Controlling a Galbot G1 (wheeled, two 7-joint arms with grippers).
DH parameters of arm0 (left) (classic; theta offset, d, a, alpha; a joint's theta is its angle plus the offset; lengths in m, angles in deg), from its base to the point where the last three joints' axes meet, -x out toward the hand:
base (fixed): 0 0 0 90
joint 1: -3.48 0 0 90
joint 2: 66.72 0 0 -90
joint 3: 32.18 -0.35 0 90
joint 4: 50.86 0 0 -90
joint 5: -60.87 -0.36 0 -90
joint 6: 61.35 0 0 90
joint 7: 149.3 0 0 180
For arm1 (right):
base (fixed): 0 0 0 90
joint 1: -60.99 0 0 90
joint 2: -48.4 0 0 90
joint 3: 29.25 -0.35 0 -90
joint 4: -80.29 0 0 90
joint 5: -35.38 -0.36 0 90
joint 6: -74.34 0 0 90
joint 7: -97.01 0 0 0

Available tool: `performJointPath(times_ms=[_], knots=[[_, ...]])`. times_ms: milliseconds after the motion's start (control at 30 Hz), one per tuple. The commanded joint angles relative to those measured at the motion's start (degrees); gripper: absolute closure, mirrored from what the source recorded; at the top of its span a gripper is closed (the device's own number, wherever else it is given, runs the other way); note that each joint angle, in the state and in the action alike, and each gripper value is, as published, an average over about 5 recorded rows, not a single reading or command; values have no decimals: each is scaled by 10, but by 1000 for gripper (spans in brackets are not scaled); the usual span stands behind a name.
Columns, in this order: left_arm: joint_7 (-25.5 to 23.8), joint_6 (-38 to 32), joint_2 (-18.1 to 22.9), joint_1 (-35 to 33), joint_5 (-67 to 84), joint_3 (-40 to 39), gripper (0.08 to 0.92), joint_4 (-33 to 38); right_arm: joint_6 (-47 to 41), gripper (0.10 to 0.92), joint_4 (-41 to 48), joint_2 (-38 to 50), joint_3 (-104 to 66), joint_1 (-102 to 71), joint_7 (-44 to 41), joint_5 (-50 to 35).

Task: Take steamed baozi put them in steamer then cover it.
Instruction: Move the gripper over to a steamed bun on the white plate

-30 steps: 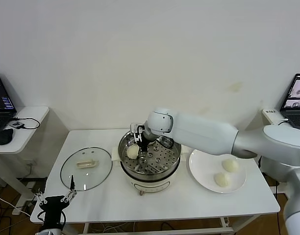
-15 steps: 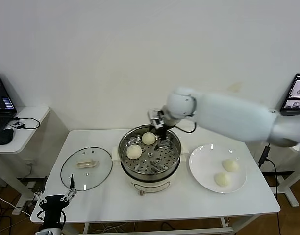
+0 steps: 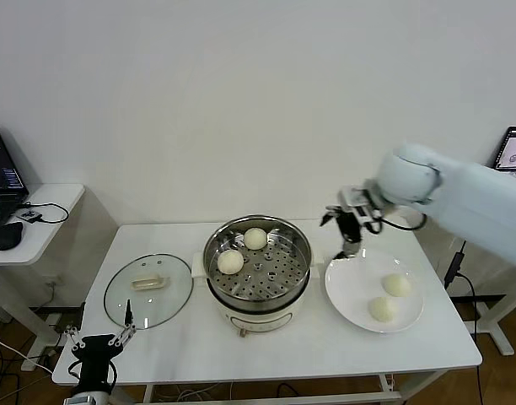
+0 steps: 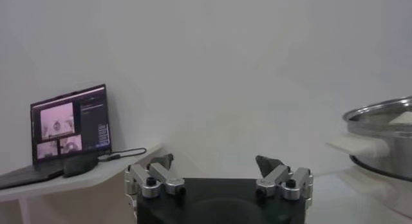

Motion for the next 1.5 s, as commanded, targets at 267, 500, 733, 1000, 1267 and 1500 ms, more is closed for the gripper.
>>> performJointPath(times_ms=[267, 500, 733, 1000, 1267, 1500], knots=[[-1, 0, 0, -5, -2, 0, 177, 0, 42, 202, 12, 111, -177, -287, 2, 164], [-1, 1, 2, -9, -5, 1, 177, 3, 39, 203, 43, 86, -170, -302, 12, 178], [-1, 1, 4, -10, -5, 3, 177, 3, 37, 203, 73, 57, -162, -312, 17, 184], [-1, 1, 5, -10, -5, 5, 177, 1, 35, 203, 98, 34, -159, -321, 20, 194], [-1, 1, 5, -9, -5, 5, 177, -1, 37, 206, 117, 18, -161, -332, 26, 199], [0, 1, 6, -8, -5, 6, 177, -3, 36, 239, 129, -2, -163, -339, 30, 204]])
